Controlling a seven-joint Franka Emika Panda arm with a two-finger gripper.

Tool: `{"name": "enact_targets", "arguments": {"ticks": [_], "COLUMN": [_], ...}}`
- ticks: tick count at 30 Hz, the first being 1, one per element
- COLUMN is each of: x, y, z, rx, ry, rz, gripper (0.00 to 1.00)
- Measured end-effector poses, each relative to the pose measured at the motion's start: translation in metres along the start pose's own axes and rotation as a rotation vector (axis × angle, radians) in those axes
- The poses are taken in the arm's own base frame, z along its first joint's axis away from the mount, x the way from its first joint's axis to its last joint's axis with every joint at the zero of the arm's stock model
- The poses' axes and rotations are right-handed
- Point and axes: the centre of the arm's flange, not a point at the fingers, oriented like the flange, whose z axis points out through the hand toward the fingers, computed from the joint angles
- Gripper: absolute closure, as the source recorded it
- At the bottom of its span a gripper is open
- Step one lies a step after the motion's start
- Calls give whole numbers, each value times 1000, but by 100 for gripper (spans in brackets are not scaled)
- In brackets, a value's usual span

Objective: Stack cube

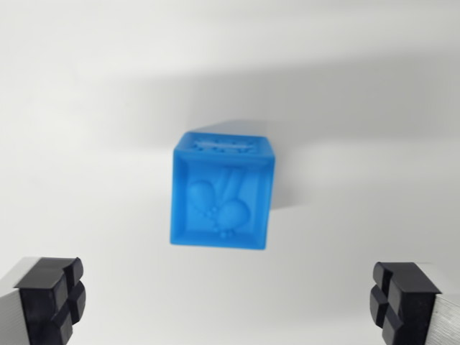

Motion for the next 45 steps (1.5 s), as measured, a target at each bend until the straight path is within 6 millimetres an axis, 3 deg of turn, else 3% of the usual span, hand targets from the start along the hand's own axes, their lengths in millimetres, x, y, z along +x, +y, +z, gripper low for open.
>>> {"name": "enact_targets", "arguments": {"ticks": [23, 38, 39, 45], "x": [-6, -7, -7, -7], "y": [0, 0, 0, 0], "z": [93, 121, 122, 122], "rx": [-3, -4, -3, -3], "ry": [-13, -13, -13, -12], "rz": [17, 17, 17, 17], "gripper": [0, 0, 100, 100]}}
